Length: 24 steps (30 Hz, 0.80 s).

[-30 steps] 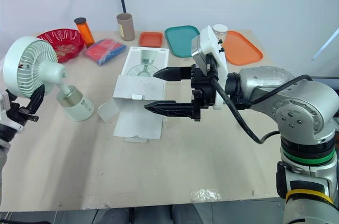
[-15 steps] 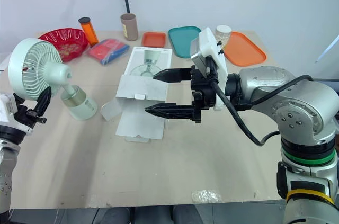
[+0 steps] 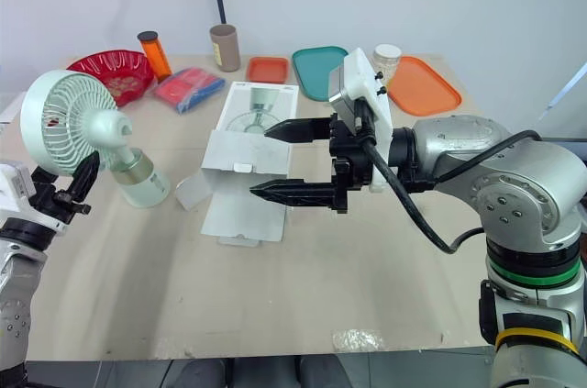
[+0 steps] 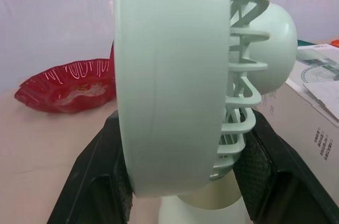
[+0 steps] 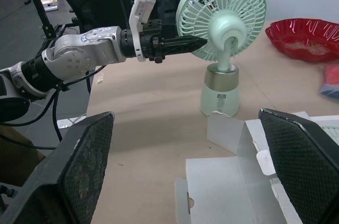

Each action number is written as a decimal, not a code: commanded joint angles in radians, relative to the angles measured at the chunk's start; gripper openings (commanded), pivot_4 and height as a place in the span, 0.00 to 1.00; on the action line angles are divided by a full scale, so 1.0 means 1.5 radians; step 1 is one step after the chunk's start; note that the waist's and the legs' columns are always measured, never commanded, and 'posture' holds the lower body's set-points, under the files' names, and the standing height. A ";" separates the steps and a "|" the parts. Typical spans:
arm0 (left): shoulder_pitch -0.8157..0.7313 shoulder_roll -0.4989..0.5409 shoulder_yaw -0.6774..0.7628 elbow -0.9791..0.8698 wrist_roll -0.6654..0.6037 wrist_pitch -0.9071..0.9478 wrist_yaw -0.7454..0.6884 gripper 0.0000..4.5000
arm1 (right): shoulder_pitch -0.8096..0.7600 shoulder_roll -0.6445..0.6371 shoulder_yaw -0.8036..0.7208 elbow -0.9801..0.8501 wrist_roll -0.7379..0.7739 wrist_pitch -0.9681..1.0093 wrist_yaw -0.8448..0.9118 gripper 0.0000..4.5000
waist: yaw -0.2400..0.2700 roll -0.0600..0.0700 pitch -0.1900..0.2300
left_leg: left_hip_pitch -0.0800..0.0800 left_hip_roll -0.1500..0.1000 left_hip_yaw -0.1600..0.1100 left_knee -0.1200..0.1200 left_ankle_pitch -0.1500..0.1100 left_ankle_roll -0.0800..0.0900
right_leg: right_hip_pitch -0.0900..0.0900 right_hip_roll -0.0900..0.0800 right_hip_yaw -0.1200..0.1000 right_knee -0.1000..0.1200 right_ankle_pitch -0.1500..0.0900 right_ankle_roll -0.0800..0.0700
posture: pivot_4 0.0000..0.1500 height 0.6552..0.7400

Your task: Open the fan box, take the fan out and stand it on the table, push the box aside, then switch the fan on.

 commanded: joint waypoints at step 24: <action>-0.016 -0.013 -0.010 0.042 -0.044 0.037 -0.002 0.51 | -0.004 0.023 0.000 -0.015 -0.007 -0.011 -0.028 1.00 | 0.000 0.003 -0.002 | 0.001 -0.001 0.000 0.000 0.000 0.000 | 0.001 0.000 0.000 0.000 0.000 0.001 | 1.00 1.00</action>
